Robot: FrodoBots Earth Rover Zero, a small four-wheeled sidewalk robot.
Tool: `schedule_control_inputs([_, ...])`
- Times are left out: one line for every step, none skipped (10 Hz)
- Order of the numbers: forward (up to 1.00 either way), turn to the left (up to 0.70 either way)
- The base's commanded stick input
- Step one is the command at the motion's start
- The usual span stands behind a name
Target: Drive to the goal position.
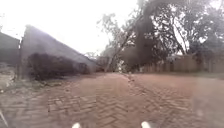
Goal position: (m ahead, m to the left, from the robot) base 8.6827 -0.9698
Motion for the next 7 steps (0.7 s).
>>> schedule_control_inputs([0.70,0.06])
schedule_control_inputs([0.70,0.08])
schedule_control_inputs([0.70,0.07])
schedule_control_inputs([0.70,0.04])
schedule_control_inputs([0.70,0.02])
schedule_control_inputs([0.70,0.00])
schedule_control_inputs([0.70,0.00])
